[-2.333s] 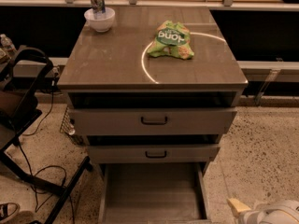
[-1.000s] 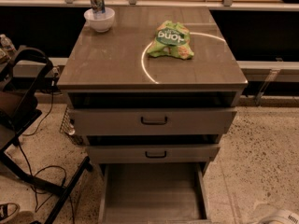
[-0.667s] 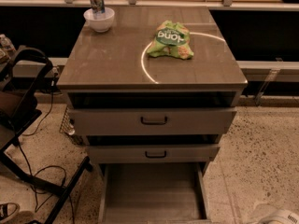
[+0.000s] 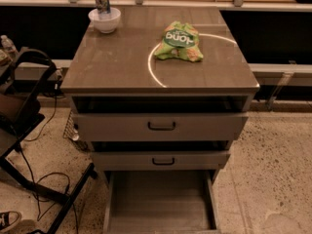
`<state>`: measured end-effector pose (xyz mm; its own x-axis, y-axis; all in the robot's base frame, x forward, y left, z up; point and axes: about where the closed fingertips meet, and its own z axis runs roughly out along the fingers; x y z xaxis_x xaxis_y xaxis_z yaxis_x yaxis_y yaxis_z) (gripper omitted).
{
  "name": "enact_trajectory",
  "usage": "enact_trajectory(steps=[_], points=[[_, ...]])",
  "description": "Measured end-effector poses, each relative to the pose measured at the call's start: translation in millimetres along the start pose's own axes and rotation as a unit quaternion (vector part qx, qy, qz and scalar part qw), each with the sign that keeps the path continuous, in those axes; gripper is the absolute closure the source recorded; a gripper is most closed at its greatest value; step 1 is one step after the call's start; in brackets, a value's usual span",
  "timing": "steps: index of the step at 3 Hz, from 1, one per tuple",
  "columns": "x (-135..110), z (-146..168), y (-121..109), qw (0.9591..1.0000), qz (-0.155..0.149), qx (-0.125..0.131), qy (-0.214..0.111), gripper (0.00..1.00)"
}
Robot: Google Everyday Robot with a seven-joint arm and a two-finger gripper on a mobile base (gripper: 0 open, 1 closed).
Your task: Close bottom drawer
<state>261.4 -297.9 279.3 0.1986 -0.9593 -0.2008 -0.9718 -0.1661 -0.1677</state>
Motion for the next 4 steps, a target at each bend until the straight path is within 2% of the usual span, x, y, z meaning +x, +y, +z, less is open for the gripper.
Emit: enact_trajectory(steps=[1, 2, 3, 4], points=[[-8, 45, 11, 0.9989, 0.004, 0.024, -0.041, 1.00], [-25, 87, 6, 0.9950, 0.004, 0.056, -0.083, 1.00], [-35, 106, -2, 0.9930, -0.002, 0.065, -0.099, 1.00], [-57, 137, -21, 0.9910, -0.034, 0.057, -0.116, 1.00]])
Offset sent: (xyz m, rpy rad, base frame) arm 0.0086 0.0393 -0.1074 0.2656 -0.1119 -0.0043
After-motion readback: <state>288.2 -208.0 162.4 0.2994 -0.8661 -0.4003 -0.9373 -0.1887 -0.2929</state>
